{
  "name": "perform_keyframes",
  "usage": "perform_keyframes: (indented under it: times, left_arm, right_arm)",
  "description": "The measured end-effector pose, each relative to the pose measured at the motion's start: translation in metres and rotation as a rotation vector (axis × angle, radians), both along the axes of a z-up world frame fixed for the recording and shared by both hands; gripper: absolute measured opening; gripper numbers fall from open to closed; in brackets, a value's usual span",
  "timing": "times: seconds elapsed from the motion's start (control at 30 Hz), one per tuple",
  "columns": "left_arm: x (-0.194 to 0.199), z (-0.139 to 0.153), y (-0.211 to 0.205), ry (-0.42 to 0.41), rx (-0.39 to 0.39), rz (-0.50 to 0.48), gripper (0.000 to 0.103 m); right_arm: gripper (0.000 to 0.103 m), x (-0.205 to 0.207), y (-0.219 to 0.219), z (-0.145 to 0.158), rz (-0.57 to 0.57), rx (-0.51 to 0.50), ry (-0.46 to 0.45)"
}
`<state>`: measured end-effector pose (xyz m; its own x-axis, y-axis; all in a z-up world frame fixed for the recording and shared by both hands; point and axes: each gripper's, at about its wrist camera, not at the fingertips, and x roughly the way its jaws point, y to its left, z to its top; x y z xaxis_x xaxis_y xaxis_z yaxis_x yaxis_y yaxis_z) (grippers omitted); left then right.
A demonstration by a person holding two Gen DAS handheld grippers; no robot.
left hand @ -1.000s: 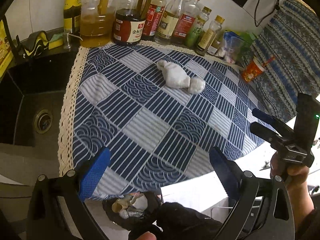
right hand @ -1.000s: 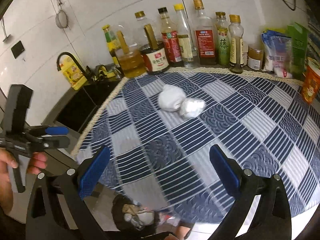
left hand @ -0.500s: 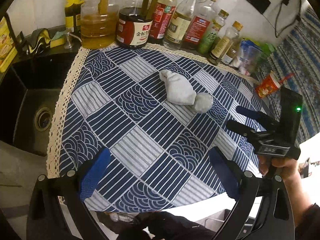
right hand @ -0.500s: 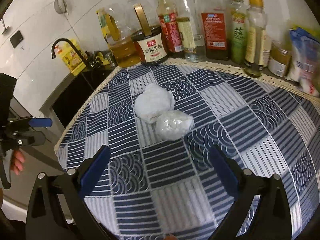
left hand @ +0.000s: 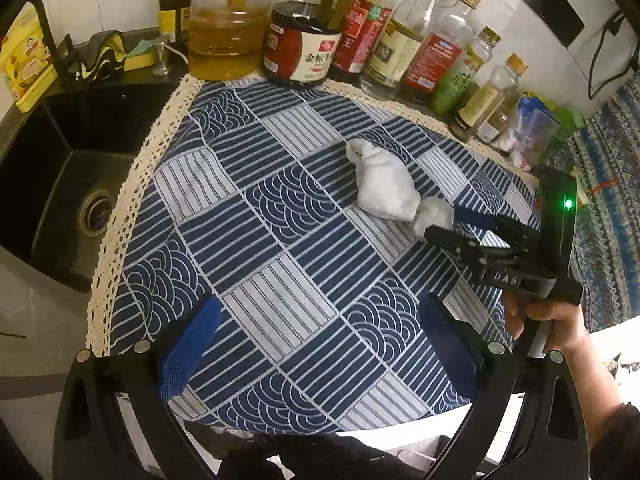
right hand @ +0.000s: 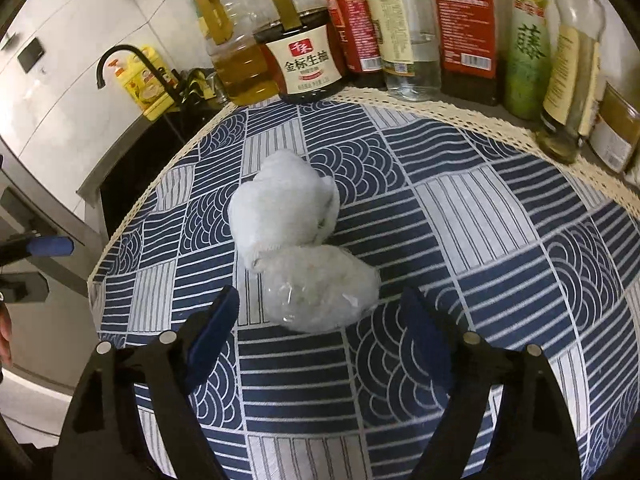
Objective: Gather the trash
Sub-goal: 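Grasp the clear plastic bag with the right tool while the left tool grasps the white tissue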
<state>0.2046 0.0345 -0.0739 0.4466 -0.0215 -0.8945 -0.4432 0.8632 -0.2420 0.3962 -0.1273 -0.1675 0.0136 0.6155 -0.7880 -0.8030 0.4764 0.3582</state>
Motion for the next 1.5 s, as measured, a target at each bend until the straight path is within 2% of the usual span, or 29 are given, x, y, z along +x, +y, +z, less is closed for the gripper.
perform_keyframes:
  times: [0.1,0.13,0.23,0.3,0.4,0.67,0.8,1.13,1.5]
  left_arm:
    - [0.003,-0.001,0.003,0.003,-0.004,0.017,0.096]
    - [0.005,-0.001,0.003,0.008,-0.004,0.016,0.096]
    - [0.012,-0.004,0.002,0.026,0.001,0.007,0.096]
    - [0.017,-0.006,0.0,0.038,0.005,0.004,0.096]
    - [0.023,-0.008,-0.003,0.044,0.001,-0.01,0.096]
    - [0.05,-0.012,-0.012,0.074,0.058,-0.065,0.096]
    - [0.068,-0.017,-0.02,0.075,0.071,-0.126,0.096]
    - [0.118,-0.033,-0.035,0.074,0.099,-0.204,0.096]
    - [0.165,-0.061,-0.041,0.125,0.135,-0.255,0.096]
  right_arm:
    - [0.075,0.001,0.003,-0.003,0.012,-0.004,0.004]
    - [0.068,0.001,0.003,-0.004,0.014,-0.01,0.0]
    - [0.065,0.003,0.003,-0.008,0.006,-0.018,-0.003]
    - [0.055,0.004,0.003,-0.009,0.004,-0.021,-0.007]
    - [0.052,0.006,0.001,-0.009,-0.007,-0.016,-0.009]
    - [0.051,0.011,-0.014,0.002,-0.03,0.014,-0.011]
    - [0.05,0.011,-0.027,0.013,-0.043,0.044,-0.013]
    - [0.05,0.003,-0.079,0.036,-0.103,0.095,-0.018]
    - [0.05,0.001,-0.126,0.036,-0.181,0.102,-0.005]
